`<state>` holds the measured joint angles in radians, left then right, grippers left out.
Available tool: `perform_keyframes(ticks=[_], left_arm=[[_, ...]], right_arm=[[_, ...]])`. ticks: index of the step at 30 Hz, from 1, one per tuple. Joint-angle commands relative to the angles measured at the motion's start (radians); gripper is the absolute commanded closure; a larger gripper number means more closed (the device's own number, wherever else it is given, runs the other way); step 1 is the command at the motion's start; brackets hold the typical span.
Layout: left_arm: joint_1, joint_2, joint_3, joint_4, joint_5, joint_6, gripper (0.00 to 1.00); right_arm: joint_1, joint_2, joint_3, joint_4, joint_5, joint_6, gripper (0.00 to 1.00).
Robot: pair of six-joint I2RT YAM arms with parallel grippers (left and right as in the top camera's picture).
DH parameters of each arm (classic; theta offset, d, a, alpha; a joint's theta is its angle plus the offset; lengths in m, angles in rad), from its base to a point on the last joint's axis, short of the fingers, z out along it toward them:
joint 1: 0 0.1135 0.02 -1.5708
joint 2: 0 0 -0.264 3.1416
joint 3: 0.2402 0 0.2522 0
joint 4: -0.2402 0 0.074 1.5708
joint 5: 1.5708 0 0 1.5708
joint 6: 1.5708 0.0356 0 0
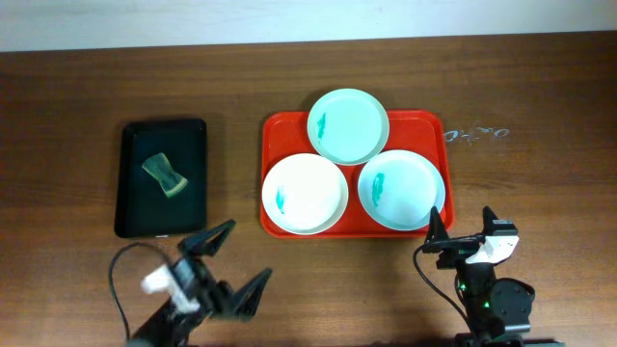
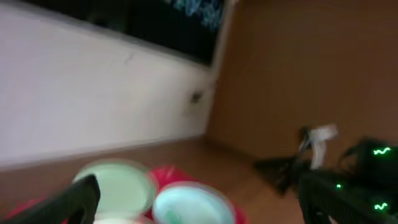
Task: Clean dirty plates on tray and stack at the side
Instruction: 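Reach the left gripper to the black tray and grasp the sponge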
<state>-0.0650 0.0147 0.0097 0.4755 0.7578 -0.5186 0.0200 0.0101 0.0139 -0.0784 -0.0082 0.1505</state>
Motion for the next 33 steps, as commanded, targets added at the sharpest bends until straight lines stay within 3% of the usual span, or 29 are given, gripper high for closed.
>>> perform_keyframes(ticks=[1,3,4,6,7,9,11,13,15,17,19,21,23,24,26,33], left_arm=[[0.001,-0.009,0.045,0.330,-0.083,-0.091,0.01],[0.001,0.002,0.153,0.231,-0.230,-0.032,0.01],[0.001,0.027,0.246,0.116,-0.255,0.087,0.01],[0.001,0.145,0.497,-0.261,-0.273,0.341,0.01],[0.001,0.248,0.655,-0.537,-0.355,0.412,0.01],[0.001,0.426,0.875,-0.858,-0.385,0.432,0.01],[0.001,0.602,1.056,-1.078,-0.359,0.434,0.01],[0.002,0.696,1.128,-1.116,-0.452,0.470,0.01],[0.003,0.846,1.258,-1.266,-0.726,0.341,0.01],[0.003,1.068,1.440,-1.482,-0.724,0.332,0.01],[0.003,1.253,1.546,-1.586,-0.721,0.333,0.01],[0.015,1.366,1.570,-1.575,-0.771,0.309,0.01],[0.045,1.447,1.571,-1.593,-0.956,0.042,0.01],[0.075,1.501,1.571,-1.613,-1.035,-0.147,0.01],[0.126,1.587,1.571,-1.600,-1.024,-0.305,0.01],[0.160,1.827,1.571,-1.461,-1.035,-0.338,0.01]], right_arm=[[-0.005,-0.006,-0.008,0.000,-0.002,0.000,0.01],[-0.005,-0.006,-0.008,0.000,-0.002,0.000,0.02],[-0.005,-0.006,-0.008,0.000,-0.002,0.000,0.01],[-0.005,-0.006,-0.008,0.000,-0.002,0.000,0.01],[-0.005,-0.006,-0.008,0.000,-0.002,0.000,0.01],[-0.005,-0.006,-0.008,0.000,-0.002,0.000,0.01],[-0.005,-0.006,-0.008,0.000,-0.002,0.000,0.02],[-0.005,-0.006,-0.008,0.000,-0.002,0.000,0.01],[-0.005,-0.006,-0.008,0.000,-0.002,0.000,0.01],[-0.005,-0.006,-0.008,0.000,-0.002,0.000,0.02],[-0.005,-0.006,-0.008,0.000,-0.002,0.000,0.02],[-0.005,-0.006,-0.008,0.000,-0.002,0.000,0.01],[-0.005,-0.006,-0.008,0.000,-0.002,0.000,0.02],[-0.005,-0.006,-0.008,0.000,-0.002,0.000,0.01],[-0.005,-0.006,-0.008,0.000,-0.002,0.000,0.01],[-0.005,-0.006,-0.008,0.000,-0.002,0.000,0.02]])
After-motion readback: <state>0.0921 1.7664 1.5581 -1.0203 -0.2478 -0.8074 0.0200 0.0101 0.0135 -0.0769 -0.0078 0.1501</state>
